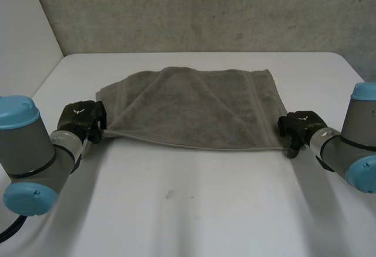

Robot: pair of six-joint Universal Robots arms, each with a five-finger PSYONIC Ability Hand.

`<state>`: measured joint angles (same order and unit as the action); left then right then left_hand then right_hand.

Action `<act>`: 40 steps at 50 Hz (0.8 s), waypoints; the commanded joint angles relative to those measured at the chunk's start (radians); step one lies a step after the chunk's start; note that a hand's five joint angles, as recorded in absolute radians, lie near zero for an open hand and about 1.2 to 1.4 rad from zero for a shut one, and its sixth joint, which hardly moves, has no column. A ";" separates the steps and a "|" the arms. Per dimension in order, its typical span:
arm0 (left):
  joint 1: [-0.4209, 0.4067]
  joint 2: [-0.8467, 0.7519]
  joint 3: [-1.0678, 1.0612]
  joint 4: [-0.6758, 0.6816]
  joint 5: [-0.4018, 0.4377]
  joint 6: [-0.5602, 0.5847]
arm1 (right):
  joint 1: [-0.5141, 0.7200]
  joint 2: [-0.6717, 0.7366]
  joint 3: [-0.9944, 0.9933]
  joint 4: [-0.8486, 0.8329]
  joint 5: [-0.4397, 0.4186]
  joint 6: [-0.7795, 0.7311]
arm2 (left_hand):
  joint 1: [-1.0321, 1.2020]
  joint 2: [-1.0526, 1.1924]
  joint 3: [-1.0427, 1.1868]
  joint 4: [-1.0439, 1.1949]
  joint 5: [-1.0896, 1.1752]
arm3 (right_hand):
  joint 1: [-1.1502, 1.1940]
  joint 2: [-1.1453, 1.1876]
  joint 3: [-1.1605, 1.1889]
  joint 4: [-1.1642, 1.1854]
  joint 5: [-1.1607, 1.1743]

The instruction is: Fold the towel.

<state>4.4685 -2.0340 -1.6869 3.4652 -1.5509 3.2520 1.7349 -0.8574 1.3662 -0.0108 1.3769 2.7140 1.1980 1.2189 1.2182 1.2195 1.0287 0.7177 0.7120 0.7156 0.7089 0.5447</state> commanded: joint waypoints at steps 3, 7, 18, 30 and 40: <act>0.000 0.000 0.001 0.000 0.000 0.000 | 0.000 0.018 -0.022 -0.040 0.005 0.007 | 0.198 0.177 0.178 0.177 0.193 | 0.225 0.230 0.227 0.233 0.223; 0.000 0.000 0.001 0.000 0.000 0.000 | -0.011 0.011 -0.019 -0.081 0.011 0.015 | 0.198 0.177 0.178 0.177 0.193 | 0.564 0.570 0.566 0.573 0.562; 0.000 -0.011 0.001 0.009 0.000 0.000 | -0.017 -0.045 0.004 -0.097 0.004 0.029 | 0.198 0.177 0.178 0.177 0.193 | 0.679 0.684 0.681 0.687 0.677; 0.000 -0.025 -0.002 0.017 0.002 0.002 | -0.014 -0.038 0.010 -0.097 -0.006 0.024 | -0.011 -0.032 -0.032 -0.033 -0.017 | 0.307 0.313 0.309 0.316 0.305; 0.000 -0.084 0.023 0.023 0.000 0.009 | -0.012 -0.028 0.016 -0.097 -0.028 0.023 | -0.295 -0.315 -0.315 -0.316 -0.300 | 0.677 0.682 0.679 0.685 0.675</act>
<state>4.4685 -2.0864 -1.6790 3.4860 -1.5507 3.2579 1.7220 -0.8890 1.3797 -0.1075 1.3676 2.7366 0.8349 0.8318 0.8332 0.8321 0.6571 1.1138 1.1149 1.1138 1.1075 0.9315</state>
